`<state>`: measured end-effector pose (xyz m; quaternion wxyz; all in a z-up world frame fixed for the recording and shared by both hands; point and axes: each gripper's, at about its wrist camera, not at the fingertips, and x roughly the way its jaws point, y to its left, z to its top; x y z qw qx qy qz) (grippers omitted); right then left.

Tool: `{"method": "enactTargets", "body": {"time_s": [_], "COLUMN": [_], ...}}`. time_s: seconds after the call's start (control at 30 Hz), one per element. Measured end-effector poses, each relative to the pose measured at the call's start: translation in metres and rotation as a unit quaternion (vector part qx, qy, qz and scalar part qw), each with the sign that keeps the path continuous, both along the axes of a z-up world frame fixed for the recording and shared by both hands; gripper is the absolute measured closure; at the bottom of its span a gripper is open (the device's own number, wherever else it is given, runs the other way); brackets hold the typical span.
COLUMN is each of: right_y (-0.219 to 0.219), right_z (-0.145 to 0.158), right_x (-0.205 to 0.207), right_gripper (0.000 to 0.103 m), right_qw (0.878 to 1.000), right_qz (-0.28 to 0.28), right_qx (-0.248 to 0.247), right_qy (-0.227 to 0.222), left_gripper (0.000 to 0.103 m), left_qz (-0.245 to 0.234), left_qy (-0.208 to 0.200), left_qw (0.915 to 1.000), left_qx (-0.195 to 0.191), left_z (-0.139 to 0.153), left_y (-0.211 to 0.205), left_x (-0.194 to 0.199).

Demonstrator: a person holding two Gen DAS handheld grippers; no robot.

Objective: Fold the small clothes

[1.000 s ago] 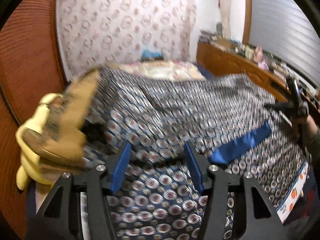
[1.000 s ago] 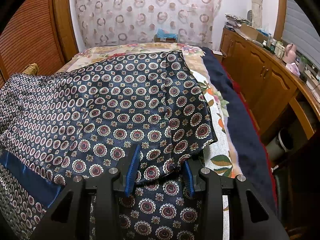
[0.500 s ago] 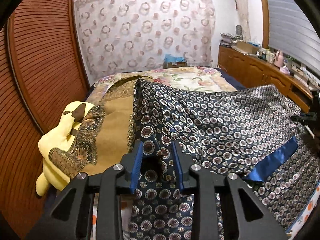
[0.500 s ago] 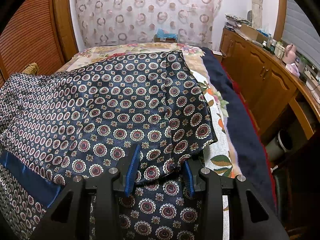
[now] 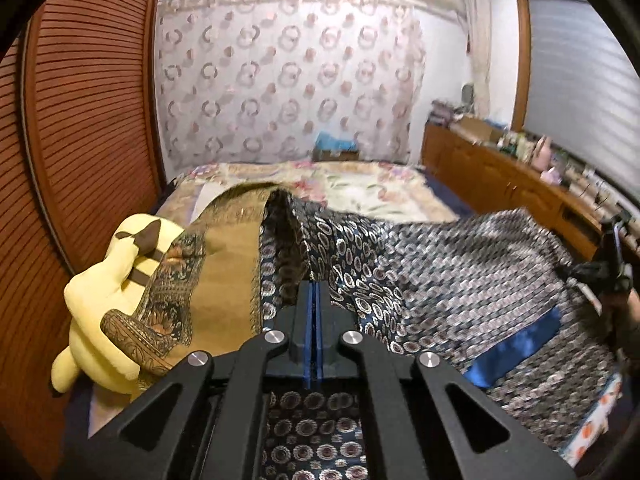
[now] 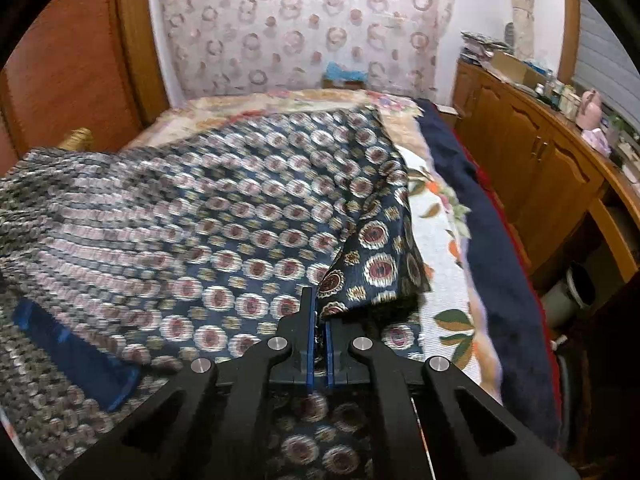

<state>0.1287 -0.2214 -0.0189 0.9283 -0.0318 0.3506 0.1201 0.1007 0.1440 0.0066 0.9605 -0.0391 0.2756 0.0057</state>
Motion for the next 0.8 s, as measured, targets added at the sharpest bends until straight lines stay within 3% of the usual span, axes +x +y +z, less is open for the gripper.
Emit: {"method": "enactTargets", "body": {"time_s": [0.17,0.37,0.8], "right_y": [0.003,-0.006,-0.043], "right_z": [0.033,0.066,0.057], "right_x": [-0.034,-0.088,-0.164], "right_gripper": [0.1,0.1,0.1], "right_qw": [0.998,0.994,0.994], "right_qz": [0.028,0.059,0.057], "right_qx": [0.015,0.038,0.041], "right_qy": [-0.049,-0.082,-0.086], "left_gripper": [0.101,0.101,0.101], "left_qz": [-0.01,-0.014,-0.004], "left_qy": [-0.018,-0.021,0.008], "left_qw": [0.9992,0.999,0.9969], "left_qx": [-0.033,-0.037,-0.078], "left_z": [0.014,0.013,-0.027], "left_y": [0.011,0.02,0.03], "left_x": [-0.016,-0.034,-0.071]}}
